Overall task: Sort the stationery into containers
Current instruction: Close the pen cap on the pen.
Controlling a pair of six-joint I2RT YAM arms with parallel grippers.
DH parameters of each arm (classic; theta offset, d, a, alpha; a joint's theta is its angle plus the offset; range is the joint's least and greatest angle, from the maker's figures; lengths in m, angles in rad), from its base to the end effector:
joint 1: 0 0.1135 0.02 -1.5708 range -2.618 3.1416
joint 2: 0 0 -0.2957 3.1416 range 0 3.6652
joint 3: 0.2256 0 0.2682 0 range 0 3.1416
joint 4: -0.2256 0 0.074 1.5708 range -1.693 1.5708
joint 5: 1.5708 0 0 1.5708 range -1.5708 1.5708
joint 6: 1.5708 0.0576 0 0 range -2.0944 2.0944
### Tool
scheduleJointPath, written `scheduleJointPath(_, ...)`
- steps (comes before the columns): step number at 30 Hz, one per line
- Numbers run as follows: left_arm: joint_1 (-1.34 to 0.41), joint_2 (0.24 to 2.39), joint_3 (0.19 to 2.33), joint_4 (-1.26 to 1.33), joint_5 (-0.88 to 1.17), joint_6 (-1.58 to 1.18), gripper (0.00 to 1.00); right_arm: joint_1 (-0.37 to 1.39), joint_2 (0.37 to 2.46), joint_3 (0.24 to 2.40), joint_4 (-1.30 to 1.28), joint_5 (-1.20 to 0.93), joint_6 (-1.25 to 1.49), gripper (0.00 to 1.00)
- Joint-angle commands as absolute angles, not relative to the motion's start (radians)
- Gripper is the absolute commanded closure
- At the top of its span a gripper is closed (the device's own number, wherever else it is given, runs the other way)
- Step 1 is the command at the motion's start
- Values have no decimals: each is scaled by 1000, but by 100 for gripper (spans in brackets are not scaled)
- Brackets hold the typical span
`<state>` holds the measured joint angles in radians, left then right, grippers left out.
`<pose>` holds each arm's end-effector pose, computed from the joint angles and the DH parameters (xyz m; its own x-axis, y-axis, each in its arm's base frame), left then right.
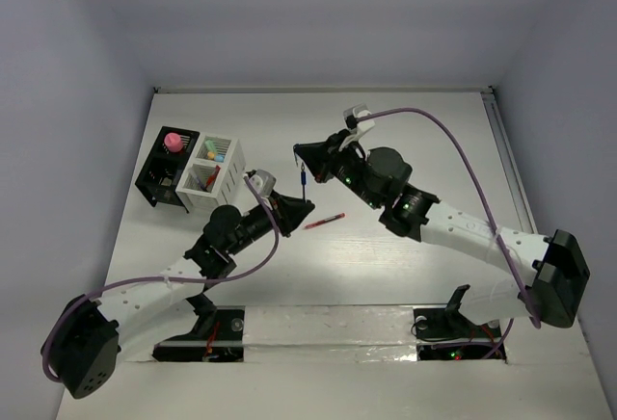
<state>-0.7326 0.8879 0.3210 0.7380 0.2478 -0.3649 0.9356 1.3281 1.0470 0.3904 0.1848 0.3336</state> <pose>0.1497 -0.1537 0.2752 -0.1772 -0.3059 -0.9354 0.8187 0.4816 -0.3126 0.2141 0.2727 0.3999 -0.1624 0.3221 -0.9327 -0.6664 0.6613 0.3444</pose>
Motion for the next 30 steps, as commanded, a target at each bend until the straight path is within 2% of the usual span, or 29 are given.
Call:
scheduleJointPath(1, -736, 862, 314, 799, 235, -371, 100, 931, 1313, 1035, 482, 179, 348, 100)
scheduleJointPath(30, -736, 864, 311, 802, 218, -379, 100, 931, 1281, 985, 515, 176, 333, 100)
